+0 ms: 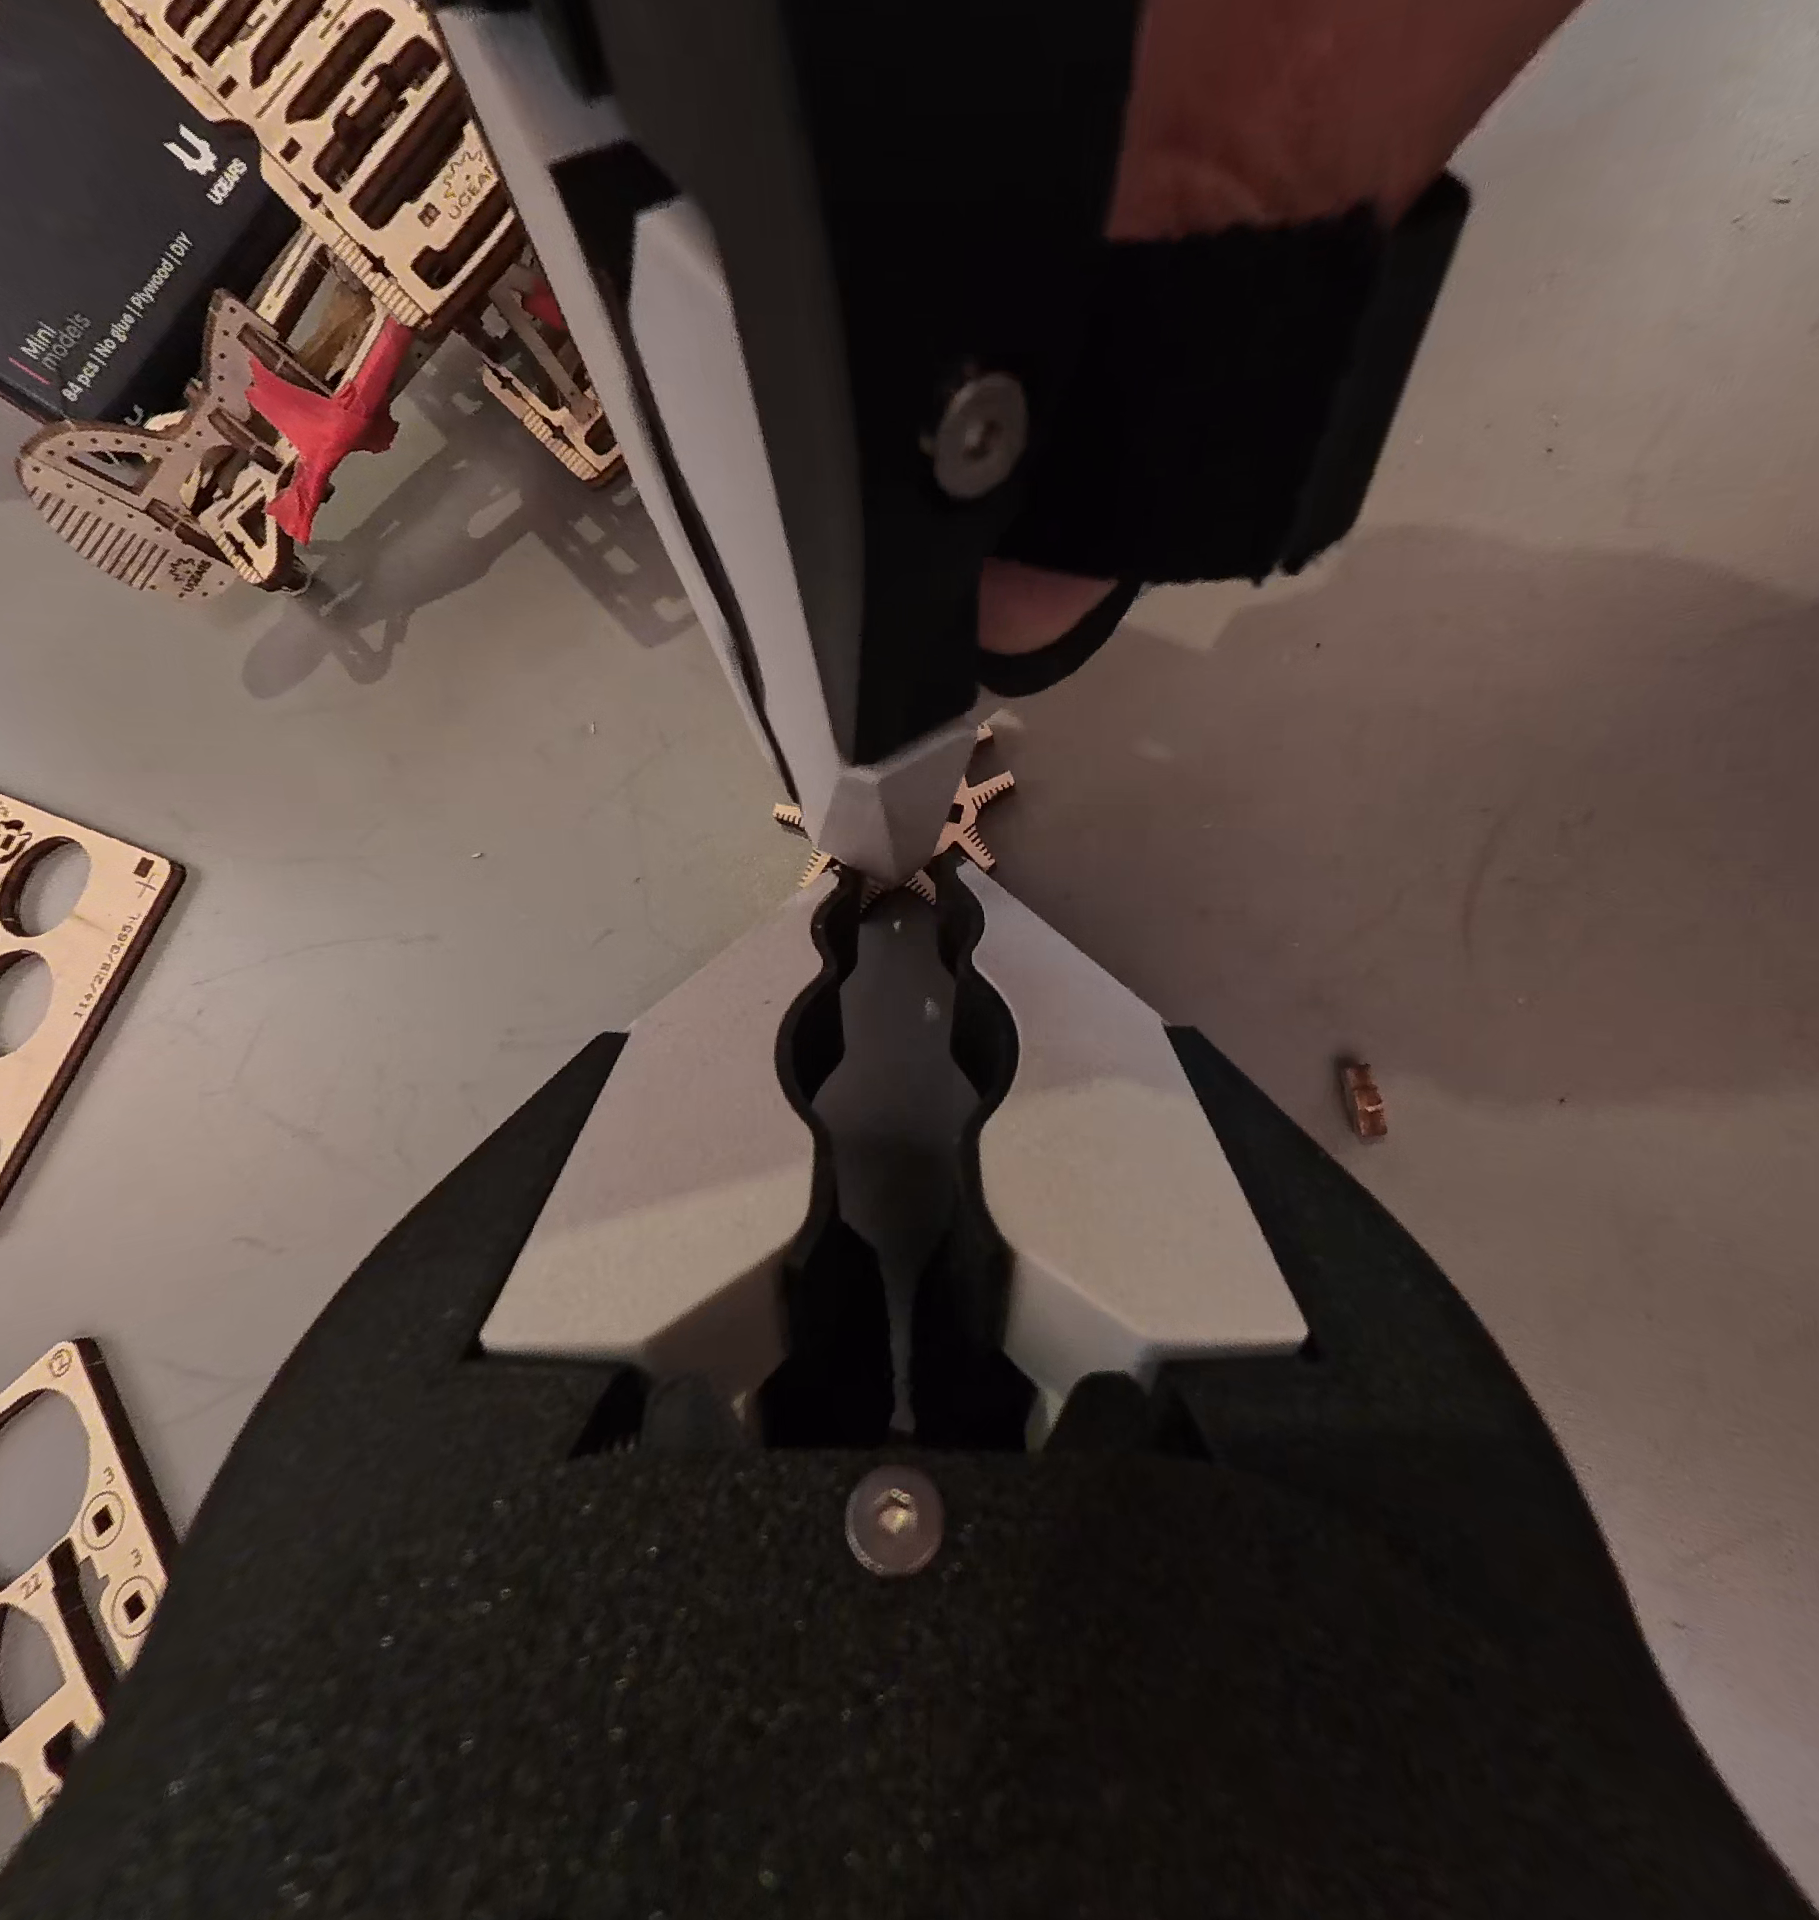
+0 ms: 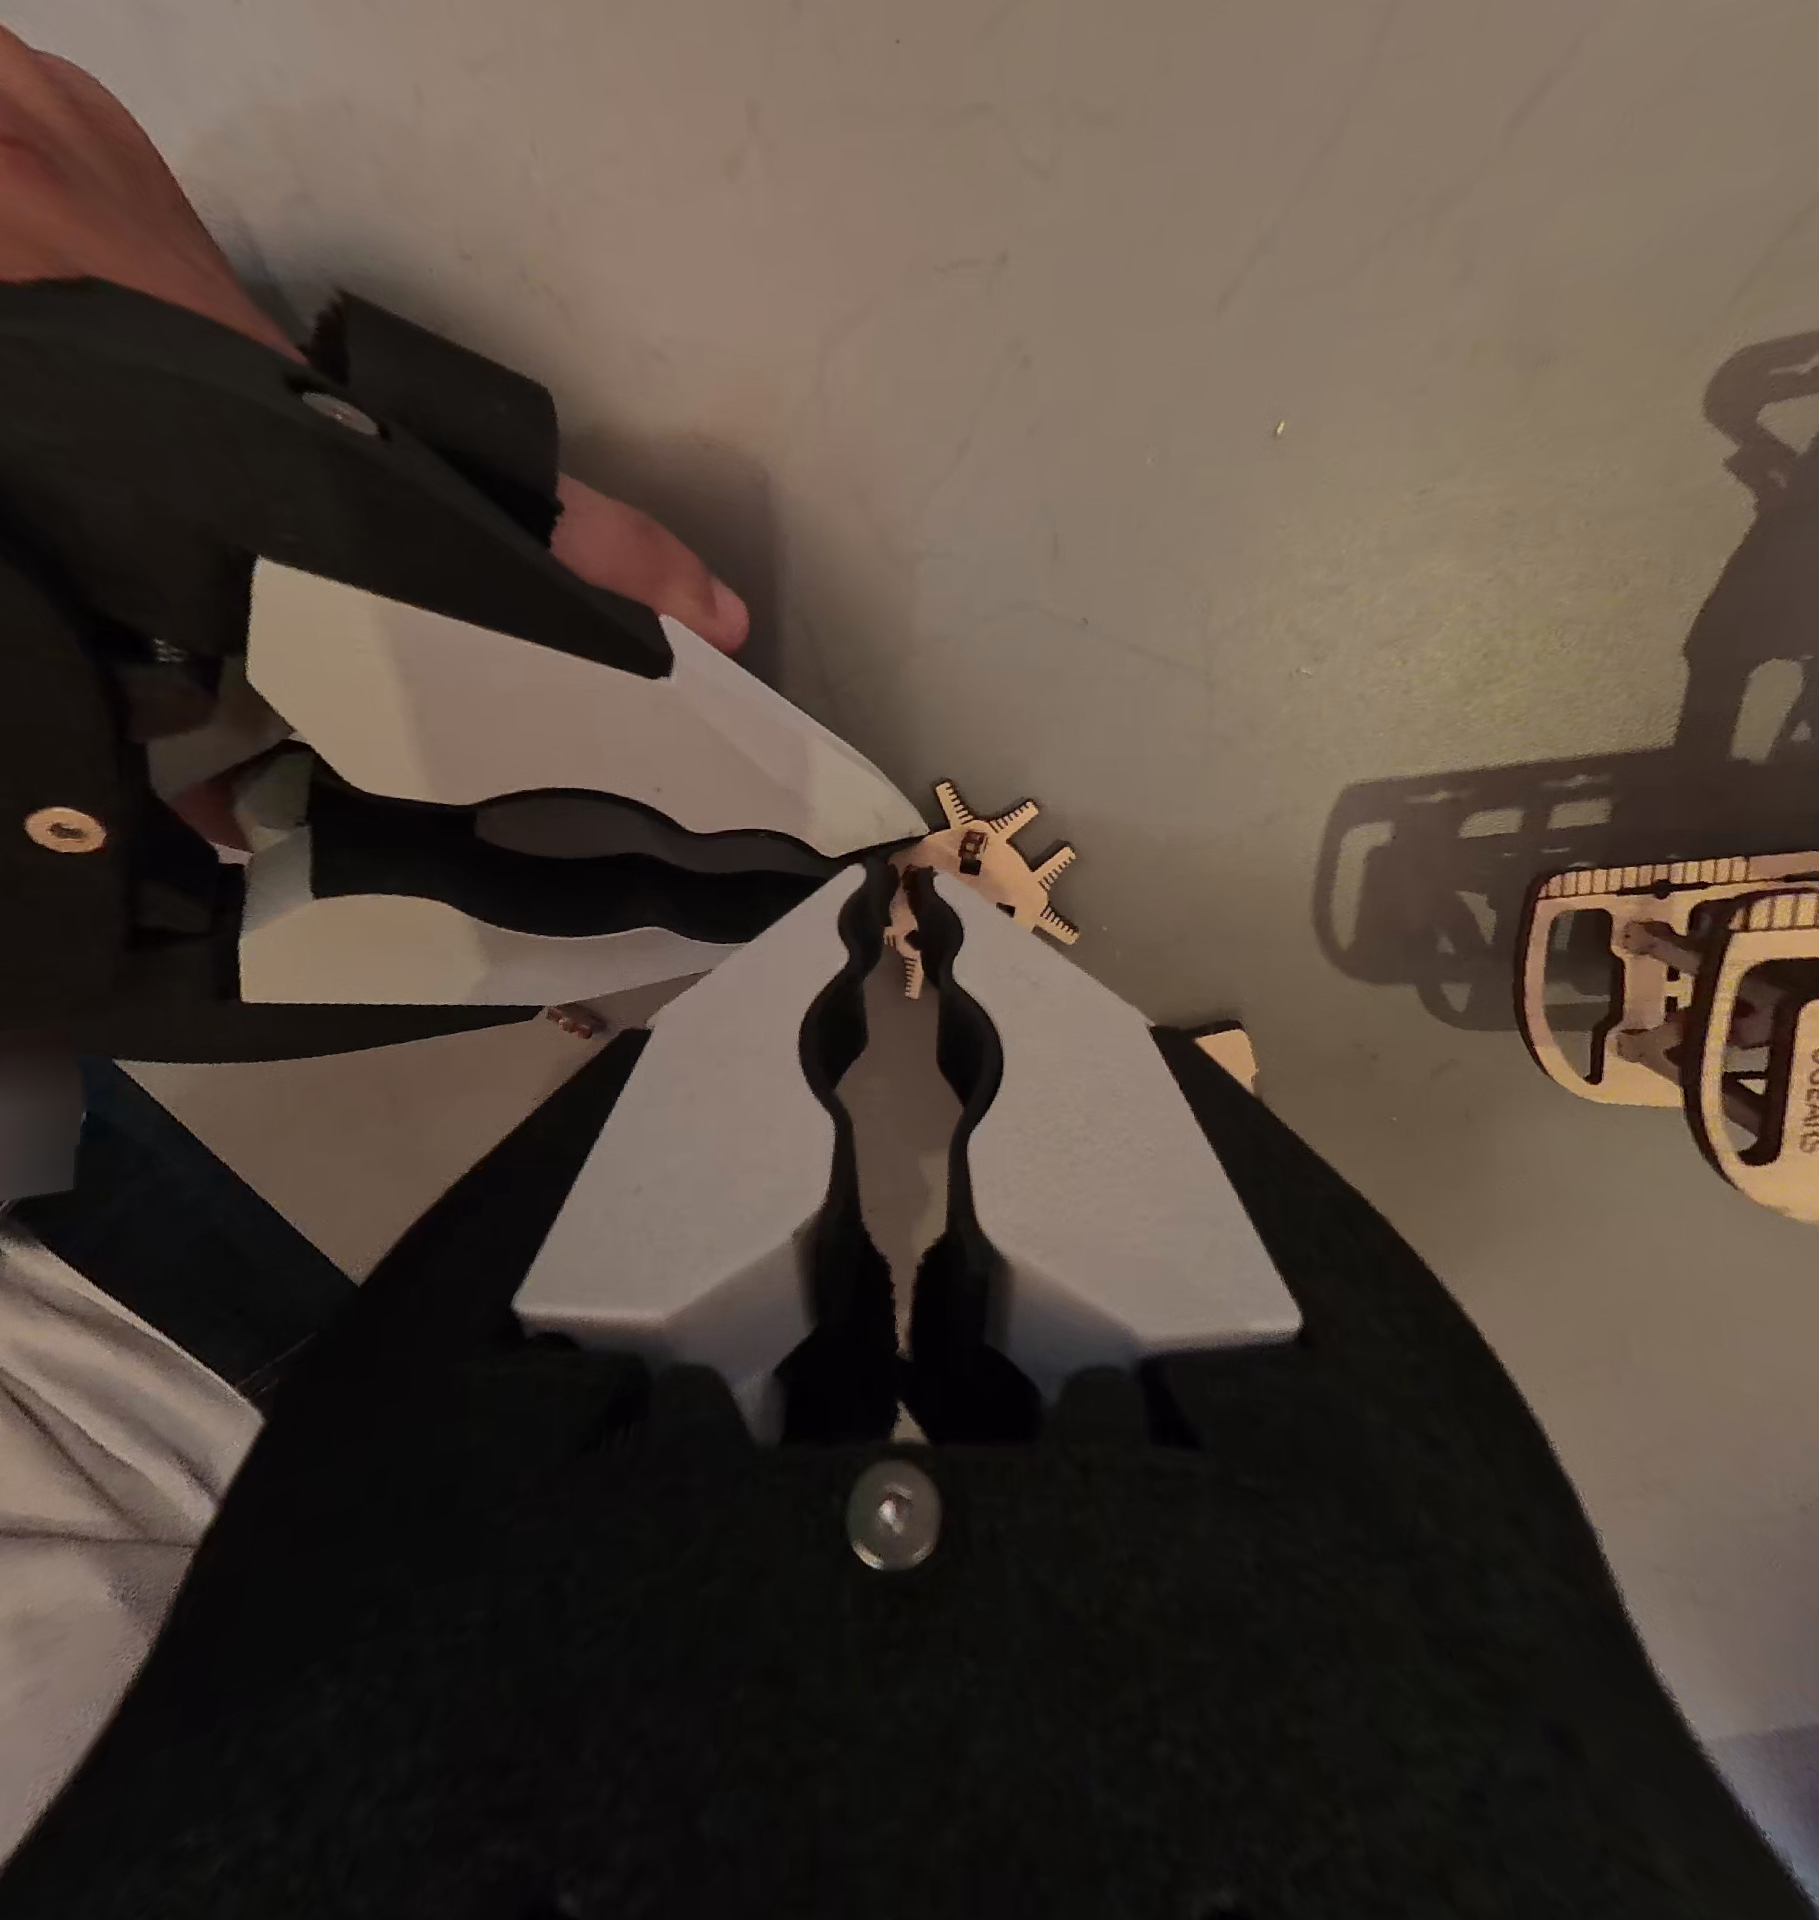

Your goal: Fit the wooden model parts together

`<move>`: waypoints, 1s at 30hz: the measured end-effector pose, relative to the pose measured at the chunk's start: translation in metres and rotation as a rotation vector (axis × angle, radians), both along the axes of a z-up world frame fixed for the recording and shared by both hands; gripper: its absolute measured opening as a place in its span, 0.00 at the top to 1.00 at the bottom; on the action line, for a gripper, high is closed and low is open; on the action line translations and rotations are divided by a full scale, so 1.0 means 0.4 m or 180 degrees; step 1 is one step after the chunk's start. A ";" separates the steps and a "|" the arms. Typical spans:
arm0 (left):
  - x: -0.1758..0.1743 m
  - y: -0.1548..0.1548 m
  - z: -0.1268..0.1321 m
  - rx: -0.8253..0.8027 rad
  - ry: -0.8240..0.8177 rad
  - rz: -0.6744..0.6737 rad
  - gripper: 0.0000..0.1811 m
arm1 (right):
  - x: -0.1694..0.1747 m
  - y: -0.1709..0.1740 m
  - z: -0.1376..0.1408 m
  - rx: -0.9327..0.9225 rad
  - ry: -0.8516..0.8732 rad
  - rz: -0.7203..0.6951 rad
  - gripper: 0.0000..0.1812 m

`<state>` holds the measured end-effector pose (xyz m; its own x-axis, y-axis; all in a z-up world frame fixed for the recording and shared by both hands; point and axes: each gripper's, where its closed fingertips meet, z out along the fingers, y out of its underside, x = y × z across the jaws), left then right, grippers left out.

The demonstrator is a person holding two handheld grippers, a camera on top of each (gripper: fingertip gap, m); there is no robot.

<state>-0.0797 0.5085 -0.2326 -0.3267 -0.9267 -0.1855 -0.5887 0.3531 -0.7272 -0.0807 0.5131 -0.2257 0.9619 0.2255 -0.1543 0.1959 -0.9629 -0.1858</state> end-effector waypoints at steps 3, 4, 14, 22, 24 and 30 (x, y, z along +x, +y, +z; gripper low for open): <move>0.000 0.000 0.000 0.0002 -0.0001 -0.0001 0.93 | 0.008 0.002 -0.003 0.0041 -0.0060 0.0035 0.97; 0.000 0.000 0.000 0.0007 -0.0003 -0.0001 0.93 | 0.008 0.002 -0.005 0.0046 -0.0068 0.0052 0.97; 0.001 -0.002 -0.001 0.0026 -0.0011 -0.0013 0.93 | 0.006 -0.006 -0.002 0.0128 -0.0018 0.0071 0.99; 0.001 -0.001 -0.001 0.0022 -0.0008 -0.0011 0.93 | 0.011 -0.022 0.000 0.0532 0.0050 -0.0009 1.00; 0.002 -0.001 -0.001 0.0025 -0.0009 -0.0009 0.93 | 0.011 -0.021 0.000 0.0595 0.0085 -0.0061 1.00; 0.003 0.001 -0.001 0.0046 -0.0016 0.0004 0.94 | 0.008 -0.012 0.001 0.0447 -0.0009 -0.0043 1.00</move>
